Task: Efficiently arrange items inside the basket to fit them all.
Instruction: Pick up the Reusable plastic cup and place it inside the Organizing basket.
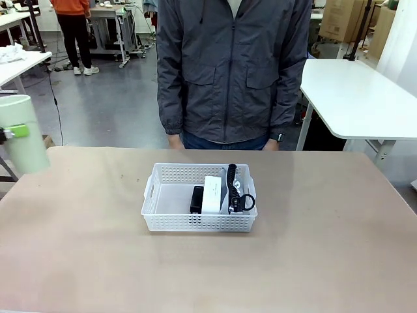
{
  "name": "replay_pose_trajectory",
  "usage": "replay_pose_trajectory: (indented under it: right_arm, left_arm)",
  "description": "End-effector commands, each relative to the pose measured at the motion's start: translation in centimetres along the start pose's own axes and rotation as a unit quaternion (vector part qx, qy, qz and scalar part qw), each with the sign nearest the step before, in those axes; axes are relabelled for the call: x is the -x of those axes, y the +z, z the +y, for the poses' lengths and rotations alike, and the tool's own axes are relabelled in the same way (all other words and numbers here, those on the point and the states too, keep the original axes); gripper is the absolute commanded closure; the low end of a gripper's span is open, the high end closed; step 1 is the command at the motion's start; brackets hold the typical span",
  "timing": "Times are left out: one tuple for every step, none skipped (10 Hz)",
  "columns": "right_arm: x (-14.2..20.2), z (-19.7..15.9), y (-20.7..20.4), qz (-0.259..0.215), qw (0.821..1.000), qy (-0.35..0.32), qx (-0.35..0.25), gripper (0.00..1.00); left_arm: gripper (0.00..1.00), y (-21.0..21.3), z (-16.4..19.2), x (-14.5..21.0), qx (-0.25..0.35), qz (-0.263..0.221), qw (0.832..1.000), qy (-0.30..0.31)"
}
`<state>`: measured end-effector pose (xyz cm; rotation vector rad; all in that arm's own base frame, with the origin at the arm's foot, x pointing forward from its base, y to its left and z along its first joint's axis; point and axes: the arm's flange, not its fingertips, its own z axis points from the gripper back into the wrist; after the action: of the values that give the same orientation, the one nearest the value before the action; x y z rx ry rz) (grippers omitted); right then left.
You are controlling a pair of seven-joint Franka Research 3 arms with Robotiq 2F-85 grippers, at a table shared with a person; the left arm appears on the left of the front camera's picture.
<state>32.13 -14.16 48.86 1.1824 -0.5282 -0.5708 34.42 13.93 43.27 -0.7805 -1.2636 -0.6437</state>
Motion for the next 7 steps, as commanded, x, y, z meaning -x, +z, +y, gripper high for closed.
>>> replay_pose_trajectory:
  right_arm:
    - [-0.1,0.5,0.0,-0.004,1.000,-0.009,-0.014,0.00]
    - [-0.1,0.5,0.0,-0.004,1.000,-0.009,-0.014,0.00]
    - [-0.1,0.5,0.0,-0.004,1.000,-0.009,-0.014,0.00]
    - [-0.1,0.5,0.0,-0.004,1.000,-0.009,-0.014,0.00]
    - [-0.1,0.5,0.0,-0.004,1.000,-0.009,-0.014,0.00]
    - [-0.1,0.5,0.0,-0.004,1.000,-0.009,-0.014,0.00]
    - [-0.1,0.5,0.0,-0.004,1.000,-0.009,-0.014,0.00]
  left_arm:
    - [1.00,2.4,-3.8,-2.3,0.012,0.070,0.995,0.064]
    - [1.00,3.3,-4.1,-2.4,0.037,0.078,0.994,0.068]
    - [0.67,4.3,-4.2,-1.9,0.061,0.062,0.995,0.054]
    - [0.62,5.4,-3.4,-1.8,0.057,0.008,0.997,0.051]
    - [0.62,3.4,-3.8,-2.7,0.027,0.072,0.996,0.054]
    - [0.62,3.4,-3.8,-2.7,0.027,0.072,0.996,0.054]
    - [0.62,3.4,-3.8,-2.7,0.027,0.072,0.996,0.054]
